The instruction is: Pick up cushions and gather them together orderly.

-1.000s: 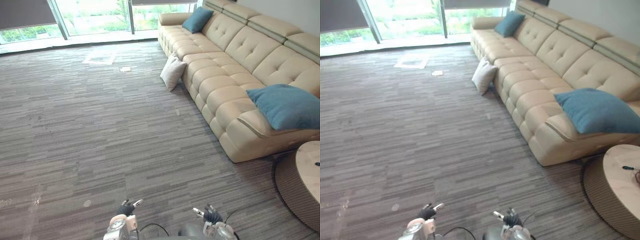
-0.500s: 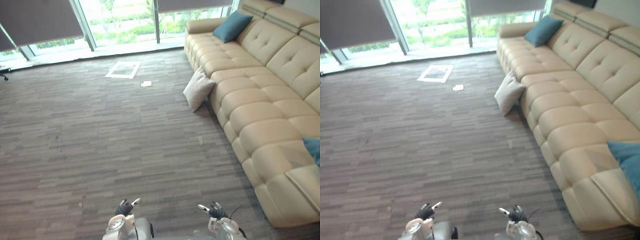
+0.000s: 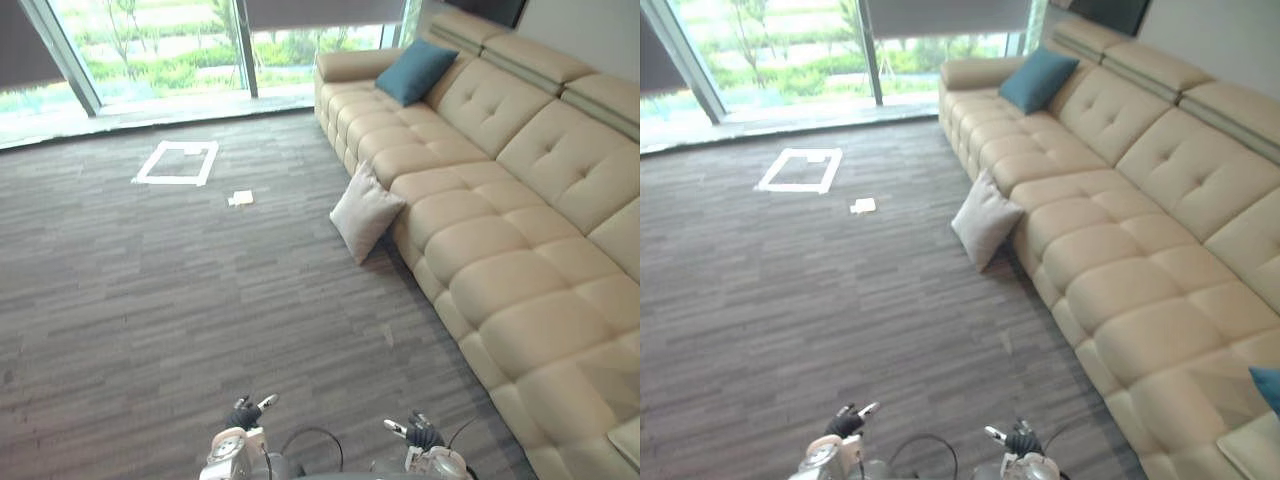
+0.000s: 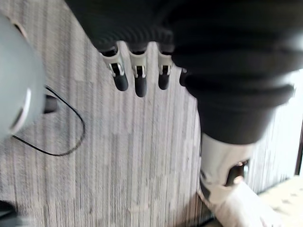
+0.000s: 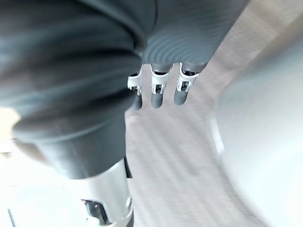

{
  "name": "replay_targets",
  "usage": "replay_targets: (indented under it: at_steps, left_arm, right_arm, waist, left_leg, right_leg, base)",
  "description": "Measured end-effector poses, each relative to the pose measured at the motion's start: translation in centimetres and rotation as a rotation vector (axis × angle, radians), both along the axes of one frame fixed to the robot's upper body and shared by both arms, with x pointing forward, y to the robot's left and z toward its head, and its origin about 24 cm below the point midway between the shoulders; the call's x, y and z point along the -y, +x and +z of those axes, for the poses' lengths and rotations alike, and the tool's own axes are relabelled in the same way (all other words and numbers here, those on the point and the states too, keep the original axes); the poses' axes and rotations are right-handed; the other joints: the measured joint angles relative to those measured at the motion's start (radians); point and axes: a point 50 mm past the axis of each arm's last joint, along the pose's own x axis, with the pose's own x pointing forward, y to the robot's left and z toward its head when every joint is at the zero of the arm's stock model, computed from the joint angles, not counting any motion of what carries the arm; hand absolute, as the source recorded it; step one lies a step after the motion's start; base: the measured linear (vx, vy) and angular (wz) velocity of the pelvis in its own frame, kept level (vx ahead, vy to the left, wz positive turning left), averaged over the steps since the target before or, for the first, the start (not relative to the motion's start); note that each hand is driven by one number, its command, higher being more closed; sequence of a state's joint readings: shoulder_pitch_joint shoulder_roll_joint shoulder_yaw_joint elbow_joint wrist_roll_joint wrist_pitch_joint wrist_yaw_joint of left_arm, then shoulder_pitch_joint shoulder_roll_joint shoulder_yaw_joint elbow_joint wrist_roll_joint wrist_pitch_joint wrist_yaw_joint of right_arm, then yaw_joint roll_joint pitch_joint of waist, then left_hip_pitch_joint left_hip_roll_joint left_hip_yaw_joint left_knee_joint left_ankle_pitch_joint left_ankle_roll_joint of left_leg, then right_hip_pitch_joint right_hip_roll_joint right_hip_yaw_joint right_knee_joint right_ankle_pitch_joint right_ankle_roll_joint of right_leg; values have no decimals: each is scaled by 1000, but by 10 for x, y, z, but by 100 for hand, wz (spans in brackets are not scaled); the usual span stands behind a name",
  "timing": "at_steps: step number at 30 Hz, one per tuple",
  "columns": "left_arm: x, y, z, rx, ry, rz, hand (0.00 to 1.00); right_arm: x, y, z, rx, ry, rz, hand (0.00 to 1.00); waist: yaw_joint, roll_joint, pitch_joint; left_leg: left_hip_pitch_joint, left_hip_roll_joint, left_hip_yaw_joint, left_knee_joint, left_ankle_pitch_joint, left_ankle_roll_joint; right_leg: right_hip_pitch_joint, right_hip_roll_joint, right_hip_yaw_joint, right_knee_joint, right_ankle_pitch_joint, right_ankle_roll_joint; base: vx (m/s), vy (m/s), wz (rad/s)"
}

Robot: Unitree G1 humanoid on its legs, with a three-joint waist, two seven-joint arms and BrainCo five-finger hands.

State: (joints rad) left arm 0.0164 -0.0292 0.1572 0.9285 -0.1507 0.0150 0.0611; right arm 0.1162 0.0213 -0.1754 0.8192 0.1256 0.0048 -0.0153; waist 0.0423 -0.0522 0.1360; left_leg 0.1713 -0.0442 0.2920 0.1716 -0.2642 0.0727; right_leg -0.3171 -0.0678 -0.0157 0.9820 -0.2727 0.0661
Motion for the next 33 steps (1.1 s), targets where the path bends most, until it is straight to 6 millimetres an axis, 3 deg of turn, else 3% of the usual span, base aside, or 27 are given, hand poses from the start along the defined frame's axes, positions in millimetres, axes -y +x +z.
replay_targets:
  at_steps: [2,4,5,6,7,8,9,10,11,12,13,15,18,20,21,22,23,24,25,26,27,29,30,31,33]
  left_arm:
    - [5,-1,-1,-11,-14,-1,0]
    - [10,-3,-3,-20,-29,1,0]
    - [11,-9,-5,-34,-33,6,0]
    - [12,-11,-6,-42,-40,11,0]
    - [12,-11,-6,-42,-39,11,0]
    - [11,-8,-5,-33,-39,17,0]
    - [9,-8,-5,-32,-37,31,0]
    - [8,-9,-5,-34,-38,36,0]
    - [4,-8,-4,-27,-30,53,0]
    - [0,-10,-4,-24,-18,55,0]
    - [-1,-9,-3,-19,-14,55,0]
    - [0,-1,2,21,-9,39,0]
    - [4,3,4,41,-15,28,0]
    - [3,4,5,49,-12,28,0]
    - [3,4,5,51,-11,29,0]
    - [1,3,6,57,-4,33,0]
    - [-1,2,6,56,3,31,0]
    - [-4,0,5,47,9,32,0]
    - [-8,-3,3,26,19,27,0]
    - [-10,-1,3,29,26,23,0]
    - [-11,0,2,15,28,15,0]
    - [-9,-2,0,-6,22,10,0]
    - [-3,-2,-1,-12,10,1,0]
    - [-3,-2,-1,-13,9,1,0]
    - [-7,-5,-3,-29,14,15,0]
  right_arm:
    - [4,-2,-1,-7,-5,-16,0]
    - [10,-7,-3,-30,-14,-27,0]
    - [11,-9,-4,-35,-14,-36,0]
    - [13,-9,-5,-46,-18,-28,0]
    - [13,-8,-4,-45,-21,-24,0]
    - [16,-3,-3,-43,-37,5,0]
    - [21,1,-1,-33,-55,19,0]
    - [22,3,-1,-32,-60,21,0]
    - [23,4,-1,-42,-63,18,0]
    - [18,4,-2,-45,-51,18,0]
    - [16,4,-2,-44,-46,20,0]
    - [5,4,-4,-44,-14,25,0]
    - [1,5,-4,-43,-2,22,0]
    - [1,3,-4,-50,-1,22,0]
    - [0,2,-5,-53,-1,22,0]
    - [-1,-3,-7,-67,3,21,0]
    - [-4,-8,-9,-89,12,22,0]
    - [-7,-9,-10,-94,20,25,0]
    - [-11,-14,-12,-106,31,24,0]
    - [-13,-13,-11,-101,35,26,0]
    - [-14,-9,-9,-83,35,34,0]
    - [-14,-6,-7,-63,32,35,0]
    - [-12,-3,-5,-44,23,34,0]
    - [-11,-3,-5,-41,22,34,0]
    - [-15,6,-2,-12,30,35,0]
  waist:
    - [-8,-4,3]
    - [-25,-2,2]
    - [-32,3,-2]
    - [-52,3,-5]
    - [-52,15,-6]
    - [-45,48,-11]
    - [-40,82,-4]
    - [-34,88,1]
    - [-30,102,13]
    - [-27,91,22]
    - [-24,86,25]
    - [1,72,23]
    - [8,71,22]
    - [14,70,17]
    - [17,68,14]
    - [25,53,6]
    - [27,33,-26]
    - [23,21,-39]
    - [13,-14,-54]
    - [15,-31,-49]
    - [10,-29,-33]
    - [5,-26,-25]
    - [4,1,-24]
    - [4,5,-25]
    - [-1,-12,-13]
  left_leg:
    - [62,-4,-37,-24,-27,-1]
    - [125,-4,-102,-29,-74,-9]
    - [167,-10,-143,-28,-98,-27]
    - [173,-1,-194,55,-100,-32]
    - [167,5,-194,82,-100,-33]
    - [71,31,-192,311,-63,-93]
    - [-53,67,-195,575,60,-175]
    - [-96,88,-193,658,111,-187]
    - [-171,133,-145,806,105,-170]
    - [-217,159,-102,841,80,-131]
    - [-232,165,-81,838,71,-122]
    - [-313,204,35,677,24,-105]
    - [-380,188,51,421,26,-110]
    - [-411,145,-38,142,106,-144]
    - [-418,139,-65,109,125,-145]
    - [-415,130,-83,107,209,-128]
    - [-416,110,-56,144,231,-91]
    - [-413,102,-37,155,210,-84]
    - [-386,81,-5,166,173,-66]
    - [-354,70,12,162,155,-53]
    - [-276,67,27,148,118,-40]
    - [-201,69,35,128,111,-39]
    - [-106,92,83,67,67,-48]
    - [-98,94,86,60,58,-51]
    - [4,82,156,-4,12,-83]
  right_leg:
    - [-44,13,-59,-161,1,-14]
    - [-49,40,-67,-398,68,-20]
    - [-48,57,-48,-499,137,-62]
    - [-30,56,-36,-441,182,-130]
    - [-25,52,-39,-440,181,-131]
    - [14,58,-57,-459,142,-136]
    - [78,68,-64,-513,122,-143]
    - [107,72,-64,-535,118,-147]
    - [201,84,-58,-600,107,-156]
    - [292,79,-47,-662,99,-159]
    - [324,75,-43,-687,96,-159]
    - [453,43,-24,-790,80,-139]
    - [520,16,-13,-840,48,-109]
    - [564,-4,8,-849,-14,-67]
    - [571,-7,21,-848,-30,-54]
    - [592,-30,59,-843,-58,-23]
    - [582,-58,116,-801,-65,-10]
    - [557,-74,135,-755,-59,1]
    - [497,-95,181,-617,-48,21]
    - [444,-97,209,-484,-24,56]
    - [310,-74,243,-177,29,107]
    - [246,-66,211,-57,26,105]
    - [158,-62,114,-22,15,83]
    - [149,-60,100,-22,14,82]
    - [21,-76,-62,-91,-11,34]
  base:
    - [459,40,59]
    - [629,-34,100]
    - [865,-97,131]
    - [747,-113,100]
    - [729,-97,65]
    - [692,-95,27]
    - [692,-66,23]
    - [692,-58,1]
    - [655,-27,-14]
    - [618,-29,-16]
    - [634,-27,-29]
    - [560,-6,-36]
    - [441,71,-14]
    - [524,194,-19]
    - [563,304,-54]
    - [623,368,-83]
    - [636,380,-84]
    - [630,371,-72]
    - [578,342,-53]
    - [709,426,-73]
    - [549,328,-56]
    - [356,217,-55]
    - [239,143,-56]
    - [340,218,-78]
    - [296,141,-70]
